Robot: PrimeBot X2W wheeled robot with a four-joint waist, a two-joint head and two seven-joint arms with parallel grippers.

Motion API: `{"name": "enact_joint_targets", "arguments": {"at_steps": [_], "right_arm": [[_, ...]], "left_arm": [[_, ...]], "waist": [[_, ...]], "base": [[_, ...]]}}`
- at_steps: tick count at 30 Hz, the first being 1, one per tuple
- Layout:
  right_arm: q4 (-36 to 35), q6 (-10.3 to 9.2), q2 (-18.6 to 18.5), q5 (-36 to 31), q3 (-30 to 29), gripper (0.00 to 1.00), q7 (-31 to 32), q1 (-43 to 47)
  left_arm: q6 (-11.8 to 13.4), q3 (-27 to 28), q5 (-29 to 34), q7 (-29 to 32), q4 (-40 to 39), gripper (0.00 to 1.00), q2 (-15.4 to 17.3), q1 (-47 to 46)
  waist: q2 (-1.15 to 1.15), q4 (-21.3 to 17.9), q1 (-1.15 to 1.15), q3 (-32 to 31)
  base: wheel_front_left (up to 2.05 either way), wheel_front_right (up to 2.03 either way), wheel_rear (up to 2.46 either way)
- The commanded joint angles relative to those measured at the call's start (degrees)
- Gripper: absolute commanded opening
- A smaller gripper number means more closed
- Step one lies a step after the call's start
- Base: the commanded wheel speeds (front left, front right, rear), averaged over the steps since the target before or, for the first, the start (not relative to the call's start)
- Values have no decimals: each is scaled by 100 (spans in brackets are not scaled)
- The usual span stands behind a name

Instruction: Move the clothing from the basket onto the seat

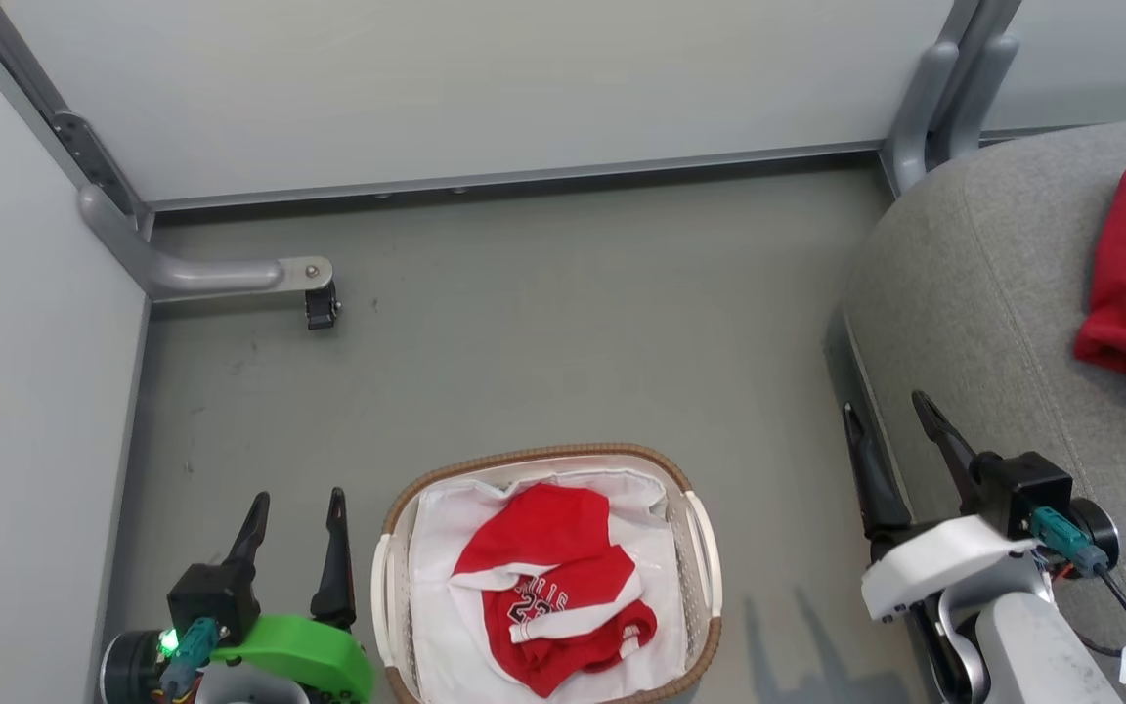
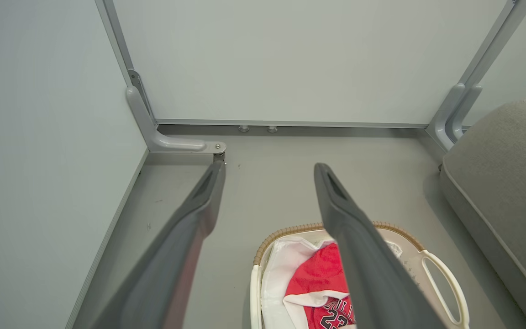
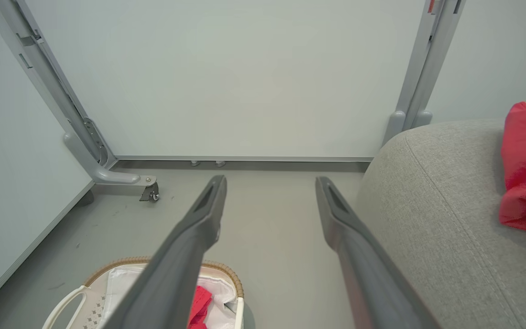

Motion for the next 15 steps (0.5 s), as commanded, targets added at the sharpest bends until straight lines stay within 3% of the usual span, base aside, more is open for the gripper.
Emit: {"name": "enact_joint_targets", "arguments": {"at_steps": [1,15], "right_arm": [[-55,-5,-9,9,27,100,-12,-146],[-528,-4,14,47,316,100,-12,-1038]], "left_arm": [[-29,-72,-31,-4,32,100,8,-174],[-213,-965,161,-4,1116,100,17,-1411]], "waist": [[0,-98,0,258],[0,-711,0,1873]], "base": [[0,0,0],[0,0,0]]}}
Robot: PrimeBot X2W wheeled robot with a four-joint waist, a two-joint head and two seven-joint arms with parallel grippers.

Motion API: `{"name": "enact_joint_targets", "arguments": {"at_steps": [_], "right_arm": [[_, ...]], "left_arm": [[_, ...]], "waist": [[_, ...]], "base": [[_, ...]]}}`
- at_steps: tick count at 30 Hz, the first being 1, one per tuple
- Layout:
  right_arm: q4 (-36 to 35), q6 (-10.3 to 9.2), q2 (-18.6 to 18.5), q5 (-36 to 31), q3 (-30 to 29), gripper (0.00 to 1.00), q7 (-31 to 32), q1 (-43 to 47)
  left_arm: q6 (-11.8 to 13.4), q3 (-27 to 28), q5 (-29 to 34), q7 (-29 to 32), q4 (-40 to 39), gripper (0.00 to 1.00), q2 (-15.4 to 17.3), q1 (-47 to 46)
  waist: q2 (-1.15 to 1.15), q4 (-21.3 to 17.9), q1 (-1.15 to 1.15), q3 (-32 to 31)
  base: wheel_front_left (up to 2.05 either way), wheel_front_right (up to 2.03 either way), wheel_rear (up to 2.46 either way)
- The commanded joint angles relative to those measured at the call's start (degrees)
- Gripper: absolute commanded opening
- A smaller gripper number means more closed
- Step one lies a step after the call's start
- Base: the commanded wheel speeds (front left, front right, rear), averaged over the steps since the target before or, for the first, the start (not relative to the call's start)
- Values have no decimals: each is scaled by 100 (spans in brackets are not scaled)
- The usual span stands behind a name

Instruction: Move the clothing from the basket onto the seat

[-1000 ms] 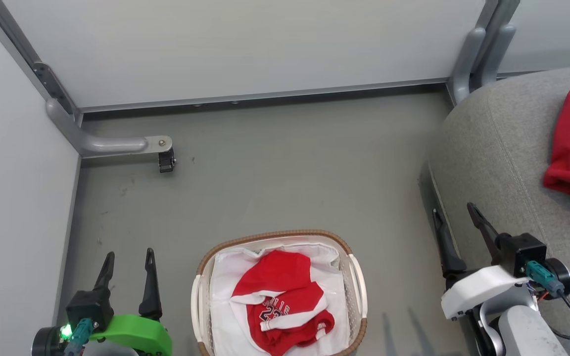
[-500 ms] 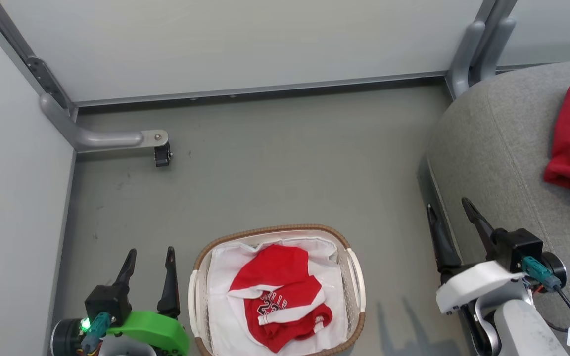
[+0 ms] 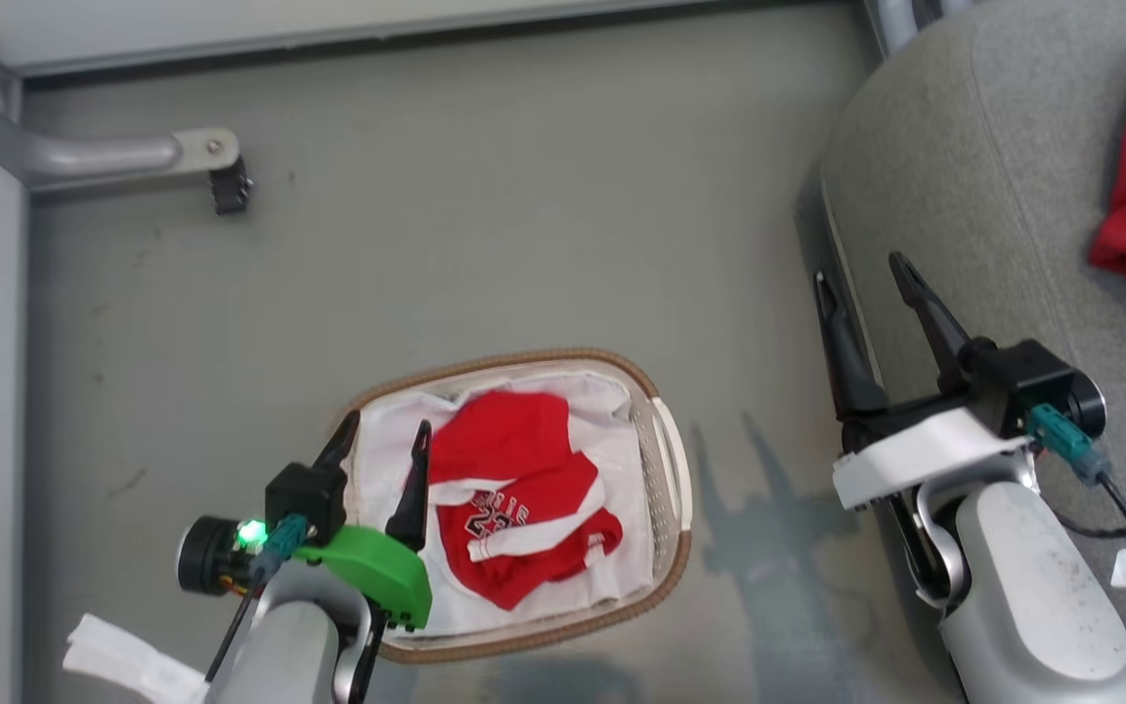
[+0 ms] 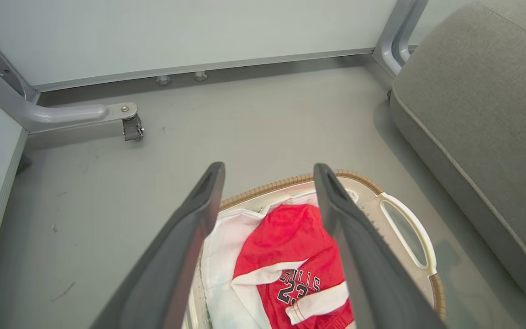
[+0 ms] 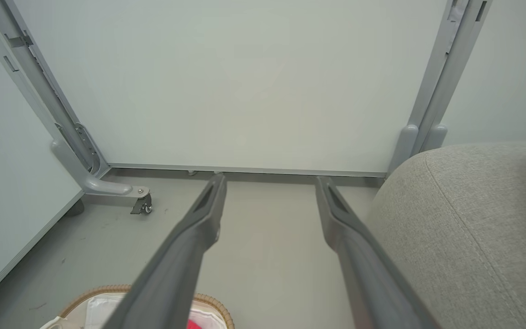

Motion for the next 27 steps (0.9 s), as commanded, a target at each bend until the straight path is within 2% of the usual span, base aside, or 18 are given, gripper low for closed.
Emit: {"name": "enact_joint_targets", "arguments": {"at_steps": [1,12,27], "right_arm": [[-60,-6,4,53,62,100,-12,-175],[-367,-6,14,282,393,100,-12,-759],[-636,-6,15,500,471,100,-12,-1153]], "left_arm": [[-20,-13,69,-5,83,100,30,-240],[-59,-560,268,-5,974,100,183,-1294],[-62,-1884,81,-4,2265,100,607,-2580]], "waist": [[0,-425,0,751],[0,-923,0,1832],[0,-1317,0,3080]], "base": [[0,0,0],[0,0,0],[0,0,0]]}}
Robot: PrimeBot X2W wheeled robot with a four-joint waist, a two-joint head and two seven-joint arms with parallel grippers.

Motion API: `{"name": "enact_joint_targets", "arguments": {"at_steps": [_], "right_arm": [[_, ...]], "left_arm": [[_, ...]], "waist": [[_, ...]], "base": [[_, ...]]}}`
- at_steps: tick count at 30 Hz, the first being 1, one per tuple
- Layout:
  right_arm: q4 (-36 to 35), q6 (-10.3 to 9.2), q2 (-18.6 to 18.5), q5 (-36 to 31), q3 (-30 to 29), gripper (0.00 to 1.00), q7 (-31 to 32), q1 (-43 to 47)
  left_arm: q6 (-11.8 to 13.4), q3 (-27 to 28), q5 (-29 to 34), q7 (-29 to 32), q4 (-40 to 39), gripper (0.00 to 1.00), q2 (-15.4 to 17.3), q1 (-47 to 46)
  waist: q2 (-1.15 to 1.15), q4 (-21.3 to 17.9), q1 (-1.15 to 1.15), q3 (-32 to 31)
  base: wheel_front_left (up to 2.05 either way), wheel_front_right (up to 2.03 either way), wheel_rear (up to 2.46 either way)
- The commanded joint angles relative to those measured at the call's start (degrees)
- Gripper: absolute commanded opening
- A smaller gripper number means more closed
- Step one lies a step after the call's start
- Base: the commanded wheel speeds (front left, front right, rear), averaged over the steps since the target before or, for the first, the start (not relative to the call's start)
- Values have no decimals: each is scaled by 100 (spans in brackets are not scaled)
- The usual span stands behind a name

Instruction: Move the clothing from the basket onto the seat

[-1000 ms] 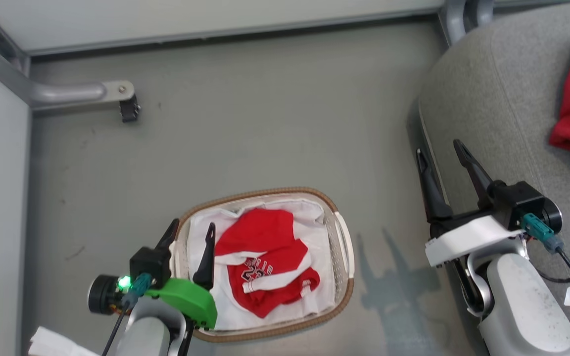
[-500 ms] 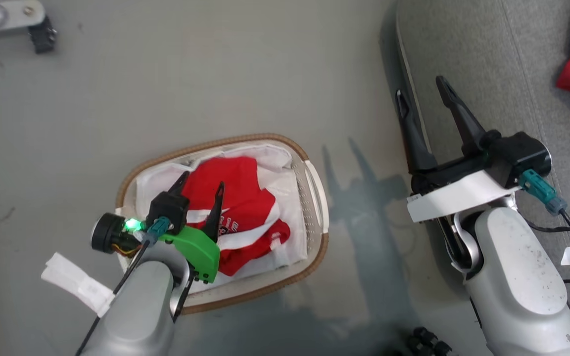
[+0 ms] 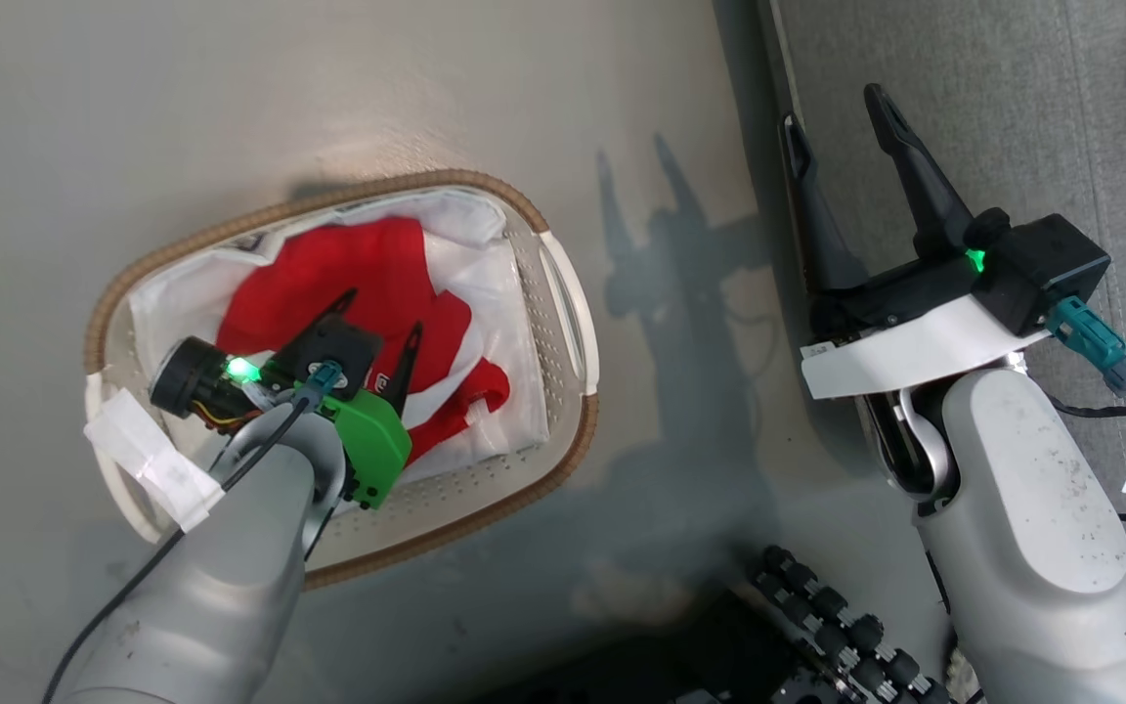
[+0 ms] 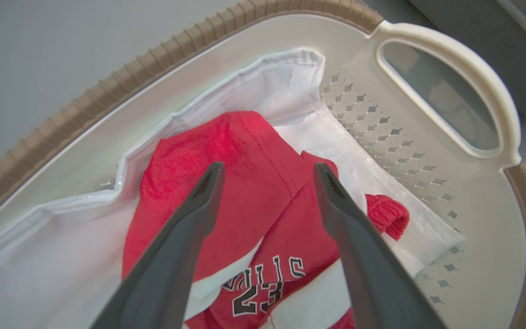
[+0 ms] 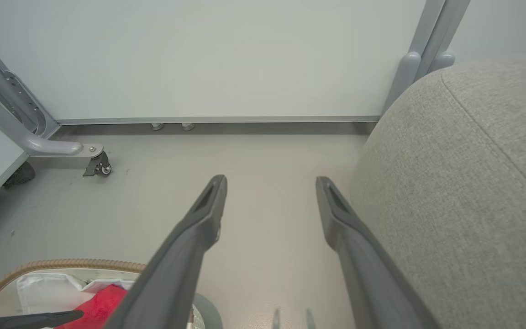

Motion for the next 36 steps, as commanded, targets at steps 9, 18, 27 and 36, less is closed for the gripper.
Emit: {"name": "enact_joint_targets", "arguments": {"at_steps": [9,18,27,36], "right_arm": [[-112,-6,8,-20,-124,100,-12,-11],[-137,-6,4,-66,-157,100,-12,-8],[-90,-6,3,-43,-158,100,-12,-68],[48,-6,1,105,-73,100,-12,-86]], "left_arm": [[-17,-748,8,-4,611,100,192,-675],[169,-869,179,-4,1039,100,185,-1001],[49,-882,-60,-4,1524,0,36,-1092],[51,-596,-407,-3,1024,0,90,-594]], "waist": [[0,-209,-1,729],[0,-122,-1,828],[0,-120,-1,762],[0,-95,-1,171]], "base": [[0,0,0],[0,0,0],[0,0,0],[0,0,0]]}}
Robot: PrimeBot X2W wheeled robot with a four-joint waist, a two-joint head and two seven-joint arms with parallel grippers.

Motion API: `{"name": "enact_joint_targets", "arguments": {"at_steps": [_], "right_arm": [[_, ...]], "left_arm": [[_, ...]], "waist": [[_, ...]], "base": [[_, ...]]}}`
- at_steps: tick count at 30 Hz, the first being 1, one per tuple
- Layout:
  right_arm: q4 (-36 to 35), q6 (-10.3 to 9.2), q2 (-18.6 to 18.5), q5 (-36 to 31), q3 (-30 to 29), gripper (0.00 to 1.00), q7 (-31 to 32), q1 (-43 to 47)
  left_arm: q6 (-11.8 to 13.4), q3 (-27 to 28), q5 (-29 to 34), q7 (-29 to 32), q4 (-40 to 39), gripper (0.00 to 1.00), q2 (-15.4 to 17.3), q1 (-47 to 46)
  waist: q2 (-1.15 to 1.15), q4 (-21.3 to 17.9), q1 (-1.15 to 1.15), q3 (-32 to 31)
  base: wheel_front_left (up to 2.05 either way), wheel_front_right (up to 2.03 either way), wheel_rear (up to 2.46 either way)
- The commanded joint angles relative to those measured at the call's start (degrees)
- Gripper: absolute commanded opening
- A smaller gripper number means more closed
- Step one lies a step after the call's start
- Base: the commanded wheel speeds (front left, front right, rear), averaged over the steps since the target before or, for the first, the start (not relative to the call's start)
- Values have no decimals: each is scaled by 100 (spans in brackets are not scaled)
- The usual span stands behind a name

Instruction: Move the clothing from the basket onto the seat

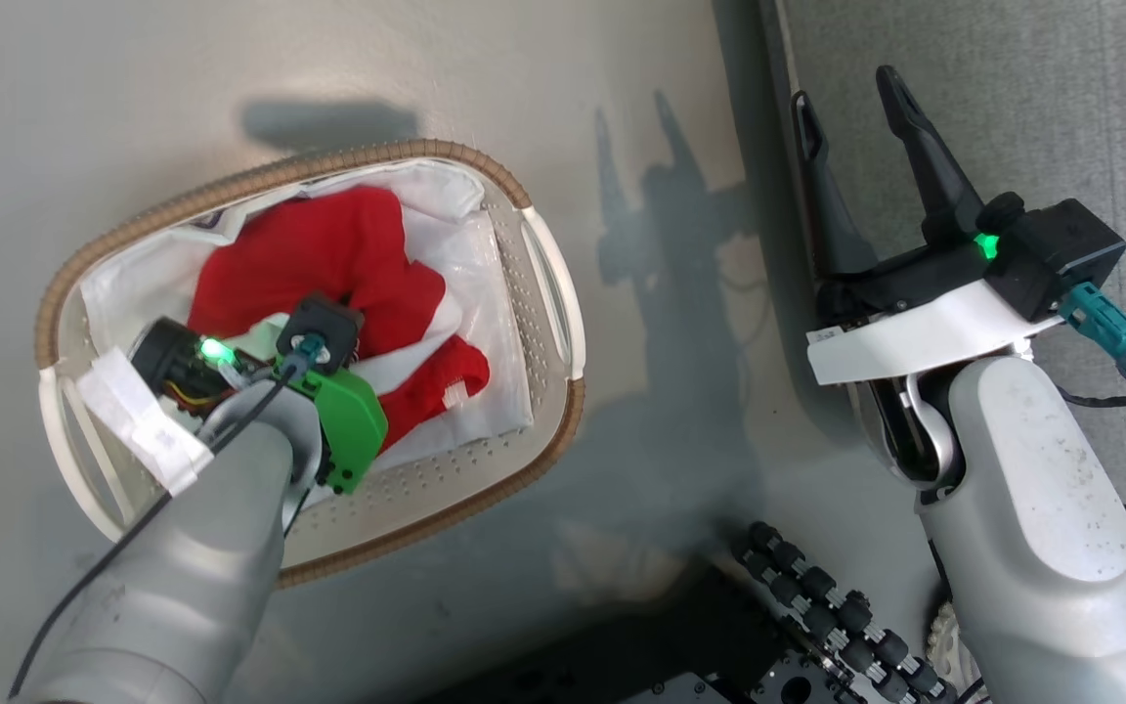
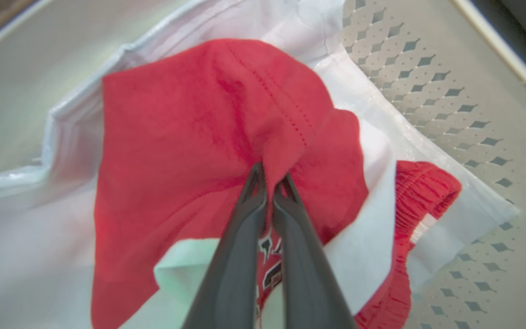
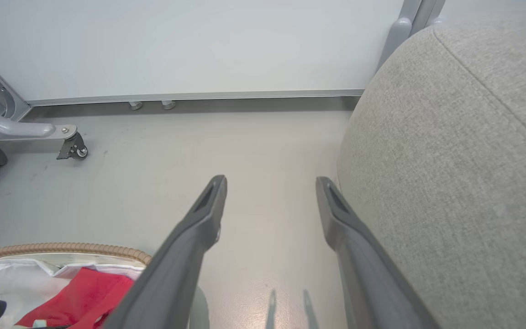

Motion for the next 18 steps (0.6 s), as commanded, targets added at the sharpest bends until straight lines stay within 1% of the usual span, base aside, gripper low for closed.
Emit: {"name": "enact_joint_targets", "arguments": {"at_steps": [1,10,18], "right_arm": [[57,-6,-14,27,15,100,-12,53],[357,-6,-15,31,53,100,-12,389],[635,-6,-16,-100,-38,100,-12,933]], "left_arm": [[-1,51,-92,-2,-97,0,54,181],[-17,318,-266,-2,-765,0,-44,1067],[-23,726,-392,-2,-1635,0,-214,1935]], "waist": [[0,91,0,-419],[0,335,0,-1583],[0,733,0,-2634]], "base": [[0,0,0],[0,0,0],[0,0,0]]}}
